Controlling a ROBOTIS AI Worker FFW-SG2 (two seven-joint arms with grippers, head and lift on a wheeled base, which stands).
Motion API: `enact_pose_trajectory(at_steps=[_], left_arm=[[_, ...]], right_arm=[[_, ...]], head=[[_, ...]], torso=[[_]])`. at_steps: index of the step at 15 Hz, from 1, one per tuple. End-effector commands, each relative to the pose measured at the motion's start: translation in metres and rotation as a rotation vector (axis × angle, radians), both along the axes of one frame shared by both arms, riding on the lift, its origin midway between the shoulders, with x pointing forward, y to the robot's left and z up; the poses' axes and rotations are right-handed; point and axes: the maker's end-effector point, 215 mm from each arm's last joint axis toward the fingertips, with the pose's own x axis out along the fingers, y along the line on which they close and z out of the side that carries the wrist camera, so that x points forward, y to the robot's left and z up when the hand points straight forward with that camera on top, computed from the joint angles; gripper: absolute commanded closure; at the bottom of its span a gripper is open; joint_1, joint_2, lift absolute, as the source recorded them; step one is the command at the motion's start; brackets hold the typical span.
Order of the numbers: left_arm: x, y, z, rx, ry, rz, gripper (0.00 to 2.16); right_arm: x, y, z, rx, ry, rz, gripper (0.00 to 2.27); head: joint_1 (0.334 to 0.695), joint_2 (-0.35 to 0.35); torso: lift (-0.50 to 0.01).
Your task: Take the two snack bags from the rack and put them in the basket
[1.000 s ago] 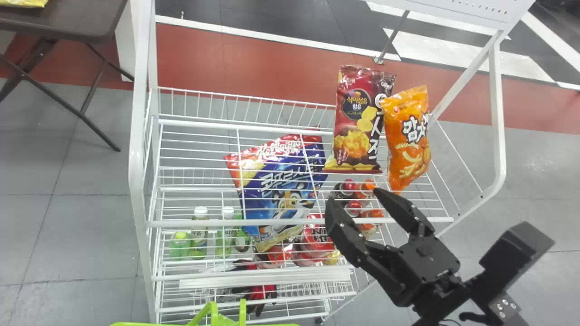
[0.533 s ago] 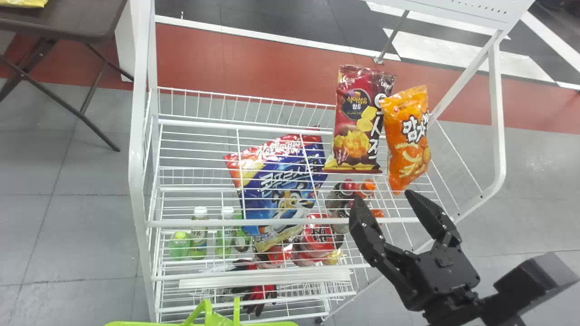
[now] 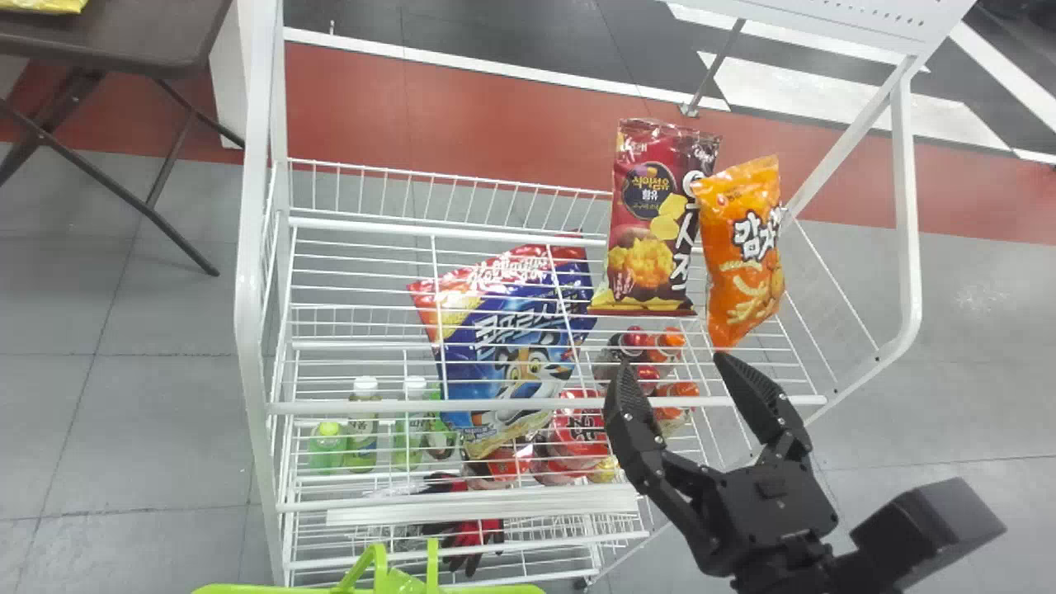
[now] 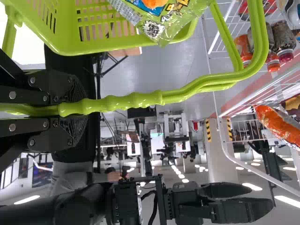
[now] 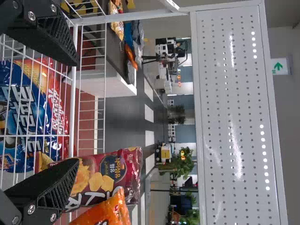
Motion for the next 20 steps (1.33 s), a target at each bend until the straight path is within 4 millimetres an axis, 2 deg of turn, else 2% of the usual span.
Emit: enact_pose_trajectory(at_steps=[1, 20], left_arm=[[0.0006, -0.0014, 0.0020, -0.007, 0.000, 0.004, 1.60], [-0.0057, 0.0033, 0.0092, -0.009, 0.003, 0.010, 1.60]], right_arm=[[-0.0007, 0.0024, -0.0024, 0.006, 0.009, -0.001, 0.08], [-0.0032, -0.0036, 0.0031, 0.034, 0.007, -0.018, 0.11]], head=[[0.695, -0.350], [0.695, -0.350]], torso=[[-0.010], [-0.010]])
